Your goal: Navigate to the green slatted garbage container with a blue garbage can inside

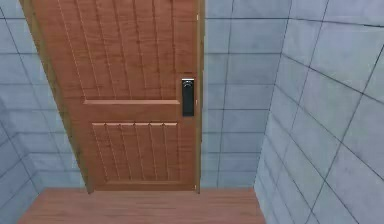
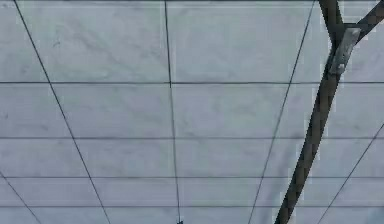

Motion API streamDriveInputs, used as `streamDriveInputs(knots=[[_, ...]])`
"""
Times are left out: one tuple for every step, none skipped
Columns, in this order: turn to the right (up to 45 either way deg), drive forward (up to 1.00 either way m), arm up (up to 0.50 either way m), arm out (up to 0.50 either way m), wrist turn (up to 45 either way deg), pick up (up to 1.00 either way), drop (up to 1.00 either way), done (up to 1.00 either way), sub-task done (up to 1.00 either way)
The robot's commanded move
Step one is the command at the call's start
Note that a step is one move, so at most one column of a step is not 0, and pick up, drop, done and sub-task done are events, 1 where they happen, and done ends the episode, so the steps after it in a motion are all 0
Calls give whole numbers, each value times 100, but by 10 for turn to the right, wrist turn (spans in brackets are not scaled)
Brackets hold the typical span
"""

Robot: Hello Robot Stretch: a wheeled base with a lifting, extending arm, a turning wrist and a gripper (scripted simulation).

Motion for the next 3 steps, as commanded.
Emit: streamDriveInputs(knots=[[-450,0,0,0,0,0,0,0,0],[-450,0,0,0,0,0,0,0,0],[-450,0,0,0,0,0,0,0,0]])
